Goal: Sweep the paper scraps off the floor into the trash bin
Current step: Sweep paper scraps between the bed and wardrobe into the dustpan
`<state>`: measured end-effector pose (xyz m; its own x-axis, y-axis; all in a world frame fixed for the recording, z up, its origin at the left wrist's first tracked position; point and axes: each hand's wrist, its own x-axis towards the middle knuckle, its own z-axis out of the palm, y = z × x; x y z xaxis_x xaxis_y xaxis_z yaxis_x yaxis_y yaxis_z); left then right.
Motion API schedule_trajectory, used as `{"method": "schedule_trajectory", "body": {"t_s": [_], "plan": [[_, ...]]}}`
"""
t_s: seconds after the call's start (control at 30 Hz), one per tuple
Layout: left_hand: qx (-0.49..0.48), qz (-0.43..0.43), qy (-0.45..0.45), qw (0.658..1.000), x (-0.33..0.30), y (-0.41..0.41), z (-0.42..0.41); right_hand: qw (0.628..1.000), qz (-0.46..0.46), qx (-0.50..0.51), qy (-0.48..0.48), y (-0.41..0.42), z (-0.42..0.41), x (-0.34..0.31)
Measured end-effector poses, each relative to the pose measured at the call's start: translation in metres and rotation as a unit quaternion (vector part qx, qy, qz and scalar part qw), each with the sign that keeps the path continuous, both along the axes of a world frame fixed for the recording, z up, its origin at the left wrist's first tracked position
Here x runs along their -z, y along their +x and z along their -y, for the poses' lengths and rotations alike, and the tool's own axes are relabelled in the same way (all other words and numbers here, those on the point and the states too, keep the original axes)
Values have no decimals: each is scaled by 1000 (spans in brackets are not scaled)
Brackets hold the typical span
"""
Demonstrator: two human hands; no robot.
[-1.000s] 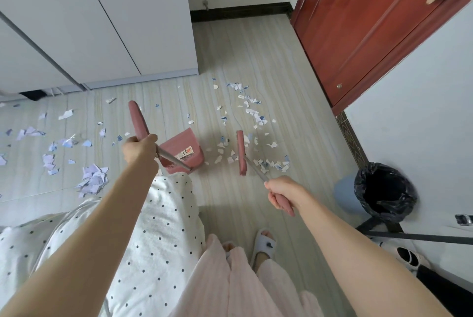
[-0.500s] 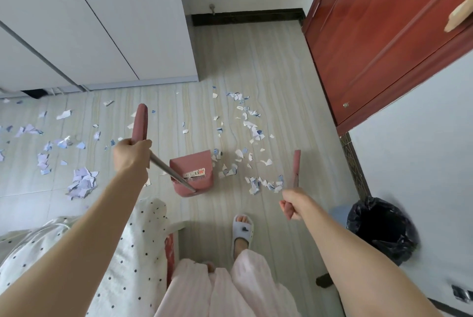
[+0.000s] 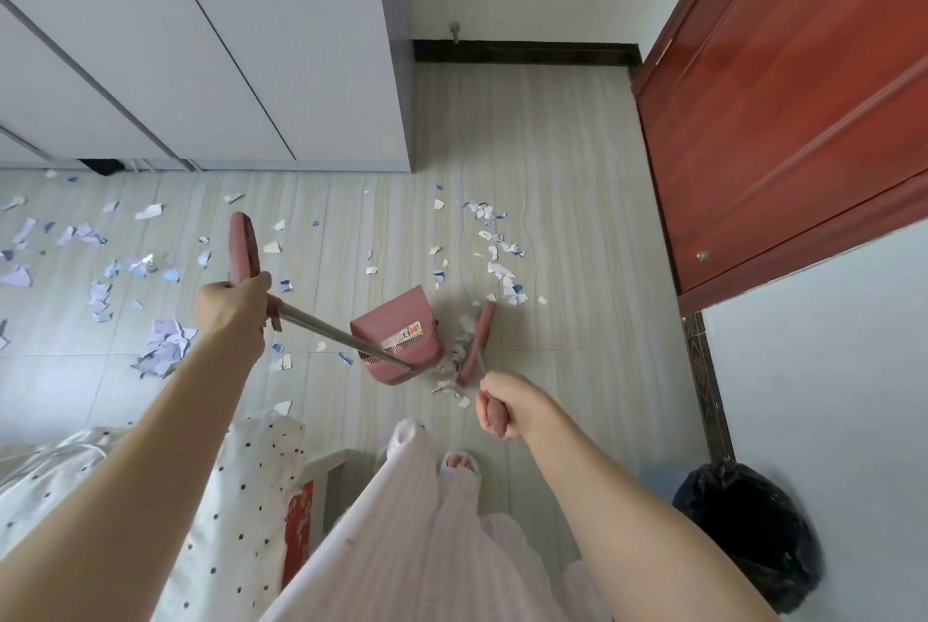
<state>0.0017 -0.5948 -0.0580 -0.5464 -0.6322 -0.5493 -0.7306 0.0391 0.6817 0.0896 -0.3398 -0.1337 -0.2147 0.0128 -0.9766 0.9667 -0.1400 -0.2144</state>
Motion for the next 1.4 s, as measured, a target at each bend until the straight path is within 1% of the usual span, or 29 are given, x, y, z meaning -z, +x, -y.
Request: {"method": "schedule_trajectory", "body": {"t_s": [0.07, 0.13, 0.23, 0.3, 0.4, 0.47, 0.53, 0.6, 0.7, 0.77, 0.9, 1.0, 1.2, 1.27, 1.4], "plan": [[21, 11, -5, 1000, -2, -4, -2, 1000, -20, 8, -4, -12, -9, -6], [51, 17, -21, 998, -2, -8, -4, 999, -40, -16, 9, -22, -20, -11], [67, -4, -27, 997, 5, -18, -5, 994, -53, -72, 65, -39, -34, -11], [76, -12, -45, 996, 7, -29, -7, 983, -51, -128, 117, -54, -41, -11], [86, -20, -81, 993, 13, -49, -3, 961, -51, -187, 196, -74, -43, -7], [97, -19, -100, 990, 20, -61, 3, 949, -39, -215, 228, -86, -45, -1], [117, -16, -110, 987, 24, -74, 8, 942, -25, -229, 246, -97, -50, 9], [134, -18, -115, 984, 30, -89, 13, 940, -15, -221, 258, -114, -54, 24], [155, -8, -131, 979, 39, -108, 19, 942, -1, -214, 260, -137, -51, 39], [167, -3, -130, 977, 45, -119, 22, 950, 4, -202, 240, -151, -43, 42], [198, 28, -122, 972, 48, -139, 22, 945, 15, -269, 185, -168, -12, 32], [215, 37, -121, 969, 43, -151, 19, 954, -4, -245, 174, -182, 0, 15], [207, 19, -86, 975, 24, -180, 5, 969, -27, -197, 147, -231, -36, -13], [194, 17, -72, 978, 21, -192, 1, 964, -38, -210, 162, -253, -46, -16], [179, 32, -80, 980, 24, -208, -3, 933, -68, -284, 211, -299, -61, -6]]}}
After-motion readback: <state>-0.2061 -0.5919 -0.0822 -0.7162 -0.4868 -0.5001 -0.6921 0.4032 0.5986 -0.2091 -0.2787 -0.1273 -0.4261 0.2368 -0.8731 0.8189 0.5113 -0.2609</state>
